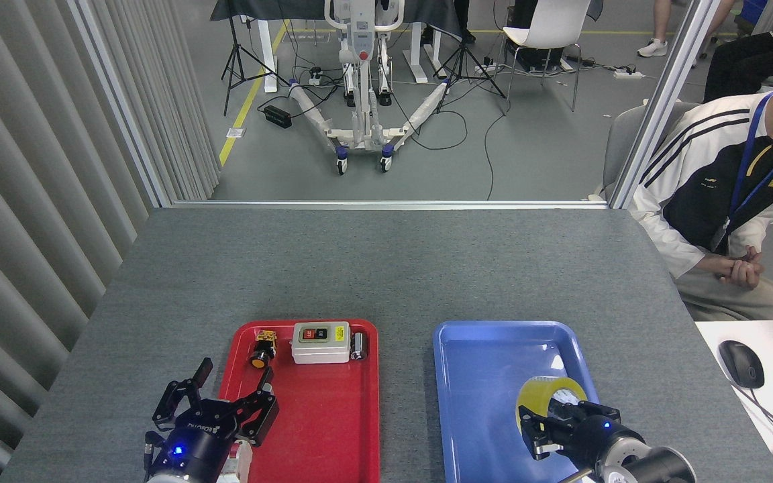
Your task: Place and move tape with both arms
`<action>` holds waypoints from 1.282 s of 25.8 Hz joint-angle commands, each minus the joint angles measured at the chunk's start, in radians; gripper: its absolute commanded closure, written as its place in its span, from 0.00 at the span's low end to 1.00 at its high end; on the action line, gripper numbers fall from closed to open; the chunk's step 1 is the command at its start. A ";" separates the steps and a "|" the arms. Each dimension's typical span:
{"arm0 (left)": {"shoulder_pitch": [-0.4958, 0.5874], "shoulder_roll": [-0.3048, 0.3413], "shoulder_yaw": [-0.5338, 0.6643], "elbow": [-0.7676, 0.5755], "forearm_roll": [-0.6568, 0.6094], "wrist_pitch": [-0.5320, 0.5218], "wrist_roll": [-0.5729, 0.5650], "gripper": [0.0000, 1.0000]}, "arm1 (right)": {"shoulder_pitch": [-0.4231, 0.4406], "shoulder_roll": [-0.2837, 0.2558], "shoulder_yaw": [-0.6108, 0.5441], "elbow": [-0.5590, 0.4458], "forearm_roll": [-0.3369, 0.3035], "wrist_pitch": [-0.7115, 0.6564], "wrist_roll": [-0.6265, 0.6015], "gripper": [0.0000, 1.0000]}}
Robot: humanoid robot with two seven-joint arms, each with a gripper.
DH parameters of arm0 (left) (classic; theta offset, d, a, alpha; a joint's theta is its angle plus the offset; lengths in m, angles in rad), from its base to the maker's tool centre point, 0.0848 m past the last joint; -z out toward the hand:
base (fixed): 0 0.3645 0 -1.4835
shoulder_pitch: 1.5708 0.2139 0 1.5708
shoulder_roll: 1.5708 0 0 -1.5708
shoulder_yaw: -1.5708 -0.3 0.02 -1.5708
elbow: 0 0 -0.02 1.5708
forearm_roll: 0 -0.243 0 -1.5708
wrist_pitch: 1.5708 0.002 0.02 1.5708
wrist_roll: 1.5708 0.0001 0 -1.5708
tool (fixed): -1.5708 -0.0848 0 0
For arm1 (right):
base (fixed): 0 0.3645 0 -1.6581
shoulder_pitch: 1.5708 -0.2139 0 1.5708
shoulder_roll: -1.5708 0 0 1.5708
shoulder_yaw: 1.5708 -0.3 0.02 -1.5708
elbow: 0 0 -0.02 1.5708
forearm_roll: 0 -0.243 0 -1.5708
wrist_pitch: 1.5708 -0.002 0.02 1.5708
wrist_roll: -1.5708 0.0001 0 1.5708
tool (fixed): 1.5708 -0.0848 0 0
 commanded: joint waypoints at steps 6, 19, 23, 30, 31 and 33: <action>0.004 0.008 -0.001 -0.002 0.008 0.005 0.023 0.00 | 0.025 -0.003 -0.015 -0.004 -0.022 0.037 -0.212 0.00; 0.045 0.005 0.046 -0.014 -0.072 0.004 0.099 0.00 | 0.106 0.030 -0.067 0.084 0.082 0.257 -0.904 0.00; 0.059 -0.001 0.059 -0.014 -0.067 0.005 0.095 0.00 | 0.106 0.037 -0.069 0.084 0.084 0.269 -0.905 0.00; 0.059 -0.003 0.069 -0.014 -0.061 0.005 0.090 0.00 | 0.123 0.040 -0.067 0.084 0.082 0.283 -0.899 0.00; 0.059 -0.004 0.072 -0.014 -0.061 0.005 0.090 0.00 | 0.125 0.038 -0.067 0.082 0.082 0.283 -0.899 0.00; 0.059 -0.004 0.073 -0.014 -0.061 0.004 0.090 0.00 | 0.128 0.037 -0.067 0.081 0.082 0.283 -0.899 0.00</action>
